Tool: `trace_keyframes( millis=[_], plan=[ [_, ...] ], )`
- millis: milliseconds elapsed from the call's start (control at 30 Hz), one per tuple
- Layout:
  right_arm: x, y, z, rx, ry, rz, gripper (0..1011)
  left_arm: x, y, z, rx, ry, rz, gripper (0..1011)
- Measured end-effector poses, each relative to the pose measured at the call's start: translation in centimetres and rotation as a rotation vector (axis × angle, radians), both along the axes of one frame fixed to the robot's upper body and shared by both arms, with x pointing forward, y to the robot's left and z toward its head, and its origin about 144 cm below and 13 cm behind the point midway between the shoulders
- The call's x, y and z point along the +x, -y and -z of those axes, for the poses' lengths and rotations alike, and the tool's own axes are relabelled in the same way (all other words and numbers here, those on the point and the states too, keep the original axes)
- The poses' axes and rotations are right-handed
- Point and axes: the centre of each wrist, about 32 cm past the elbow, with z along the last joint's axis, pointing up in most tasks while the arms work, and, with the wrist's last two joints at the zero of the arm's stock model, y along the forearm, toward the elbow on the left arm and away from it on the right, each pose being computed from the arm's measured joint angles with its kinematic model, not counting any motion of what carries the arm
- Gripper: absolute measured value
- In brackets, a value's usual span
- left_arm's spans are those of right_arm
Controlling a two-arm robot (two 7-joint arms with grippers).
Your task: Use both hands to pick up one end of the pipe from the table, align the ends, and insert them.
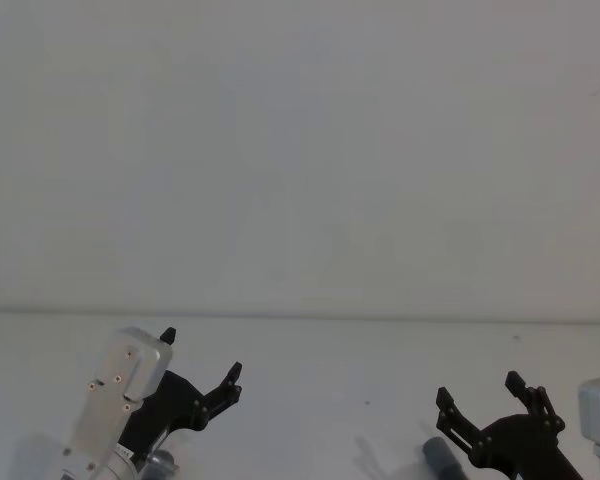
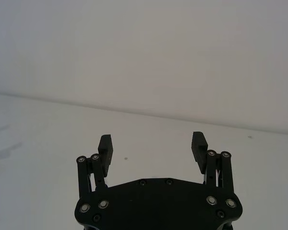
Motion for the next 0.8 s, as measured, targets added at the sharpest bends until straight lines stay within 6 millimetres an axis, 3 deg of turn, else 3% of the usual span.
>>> trace_keyframes(
  millis=[800],
  plan=[
    [0.0, 0.0, 0.0, 0.0, 0.0, 0.0, 1000, 0.0, 0.0, 0.0, 0.0, 0.0, 0.0, 1002]
  ],
)
